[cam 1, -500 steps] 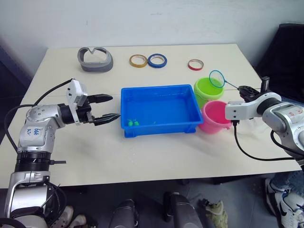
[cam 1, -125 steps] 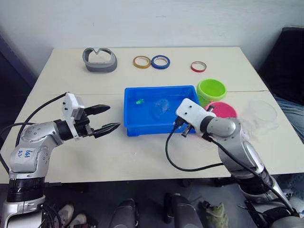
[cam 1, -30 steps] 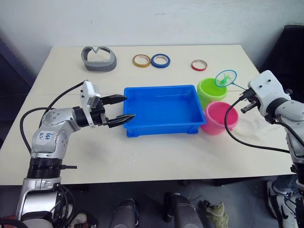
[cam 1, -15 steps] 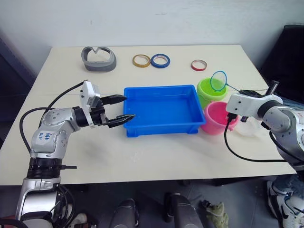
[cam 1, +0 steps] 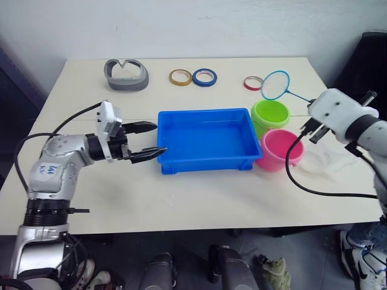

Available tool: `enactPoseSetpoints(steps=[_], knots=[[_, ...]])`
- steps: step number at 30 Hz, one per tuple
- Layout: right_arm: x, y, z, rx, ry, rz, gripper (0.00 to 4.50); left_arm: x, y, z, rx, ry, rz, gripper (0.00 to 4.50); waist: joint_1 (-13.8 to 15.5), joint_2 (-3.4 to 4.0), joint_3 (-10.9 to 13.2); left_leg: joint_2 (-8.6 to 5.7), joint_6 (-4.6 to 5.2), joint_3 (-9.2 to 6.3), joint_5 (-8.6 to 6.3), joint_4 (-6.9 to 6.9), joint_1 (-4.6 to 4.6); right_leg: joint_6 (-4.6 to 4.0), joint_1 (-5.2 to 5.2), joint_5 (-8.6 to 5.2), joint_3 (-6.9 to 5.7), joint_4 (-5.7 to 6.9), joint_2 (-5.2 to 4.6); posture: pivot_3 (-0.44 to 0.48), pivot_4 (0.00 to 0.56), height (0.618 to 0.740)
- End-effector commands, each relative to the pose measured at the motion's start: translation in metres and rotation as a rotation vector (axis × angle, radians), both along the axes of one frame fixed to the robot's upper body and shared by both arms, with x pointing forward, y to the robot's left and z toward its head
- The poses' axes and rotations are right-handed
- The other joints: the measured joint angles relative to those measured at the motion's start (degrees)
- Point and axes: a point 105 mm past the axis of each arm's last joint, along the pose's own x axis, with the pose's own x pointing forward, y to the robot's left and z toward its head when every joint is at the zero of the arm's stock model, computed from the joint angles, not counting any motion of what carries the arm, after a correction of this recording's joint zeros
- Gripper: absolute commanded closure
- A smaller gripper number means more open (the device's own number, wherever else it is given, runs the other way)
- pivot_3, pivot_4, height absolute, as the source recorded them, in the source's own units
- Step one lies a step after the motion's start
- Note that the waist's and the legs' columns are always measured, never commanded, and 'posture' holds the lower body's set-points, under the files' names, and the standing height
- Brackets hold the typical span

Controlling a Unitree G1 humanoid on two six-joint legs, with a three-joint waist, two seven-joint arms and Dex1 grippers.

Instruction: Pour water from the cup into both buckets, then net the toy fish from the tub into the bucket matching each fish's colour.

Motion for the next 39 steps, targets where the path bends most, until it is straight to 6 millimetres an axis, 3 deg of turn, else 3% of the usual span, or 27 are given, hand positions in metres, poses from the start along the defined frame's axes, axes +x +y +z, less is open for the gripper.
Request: enactPoseSetpoints(steps=[1, 4, 10, 14, 18, 25, 33, 39], knots=[[-0.032, 0.028, 0.006, 0.216, 0.147, 0.244, 4.5, -0.007, 0.008, 0.018, 0.085, -0.021, -0.017, 0.03, 0.0, 0.0, 0.0, 0.0, 0.02, -0.02, -0.01, 0.0, -0.01, 0.0, 0.0, 0.0, -0.01, 0.01, -0.01, 0.0, 0.15, 0.713], [-0.045, 0.042, -0.007, 0.275, 0.287, 0.344, 4.5, -0.01, 0.014, 0.017, 0.15, -0.007, 0.007, 0.03, 0.0, 0.0, 0.0, -0.01, 0.05, -0.06, -0.03, 0.0, -0.01, 0.0, 0.02, 0.0, 0.0, 0.0, -0.04, 0.0, 0.15, 0.713], [-0.091, 0.08, -0.059, 0.337, 0.675, 0.648, 4.5, -0.025, 0.023, 0.019, 0.211, 0.021, 0.012, 0.03, 0.0, 0.0, 0.0, 0.0, 0.07, -0.2, -0.04, -0.02, -0.05, -0.01, 0.04, -0.01, 0.35, 0.0, -0.06, 0.0, 0.15, 0.713], [-0.103, 0.1, -0.081, 0.328, 0.77, 0.778, 4.5, -0.04, 0.018, 0.014, 0.239, 0.067, -0.049, 0.03, -0.1, -0.01, 0.0, -0.02, 0.15, -0.13, -0.08, -0.01, 0.0, -0.01, 0.05, 0.0, 0.48, -0.02, -0.06, 0.0, 0.15, 0.713], [-0.095, 0.117, -0.103, 0.274, 0.771, 0.835, 4.5, -0.041, 0.014, 0.008, 0.253, 0.084, -0.06, 0.03, 0.0, -0.03, 0.0, -0.02, 0.12, -0.16, -0.05, -0.01, 0.03, -0.03, 0.04, -0.01, 0.48, 0.05, -0.05, 0.0, 0.15, 0.713], [-0.055, 0.148, -0.148, 0.22, 0.719, 0.847, 4.5, -0.039, -0.004, -0.013, 0.233, 0.101, -0.069, 0.03, -0.1, -0.08, 0.0, -0.06, 0.02, -0.08, 0.02, 0.02, 0.05, -0.03, 0.01, -0.02, 0.51, 0.11, -0.03, 0.0, 0.15, 0.713], [-0.03, 0.162, -0.164, 0.208, 0.703, 0.862, 4.5, -0.04, -0.01, -0.032, 0.239, 0.115, -0.08, 0.03, -0.1, -0.08, 0.0, -0.05, 0.04, -0.04, 0.02, 0.09, 0.02, -0.01, 0.02, -0.01, 0.46, 0.12, -0.04, 0.0, 0.15, 0.713], [-0.024, 0.153, -0.168, 0.193, 0.71, 0.842, 4.5, -0.041, -0.006, -0.033, 0.248, 0.109, -0.071, 0.03, -0.1, -0.07, 0.0, -0.04, 0.03, -0.06, 0.02, 0.09, 0.03, -0.02, 0.02, -0.01, 0.49, 0.12, -0.05, 0.0, 0.15, 0.713]])
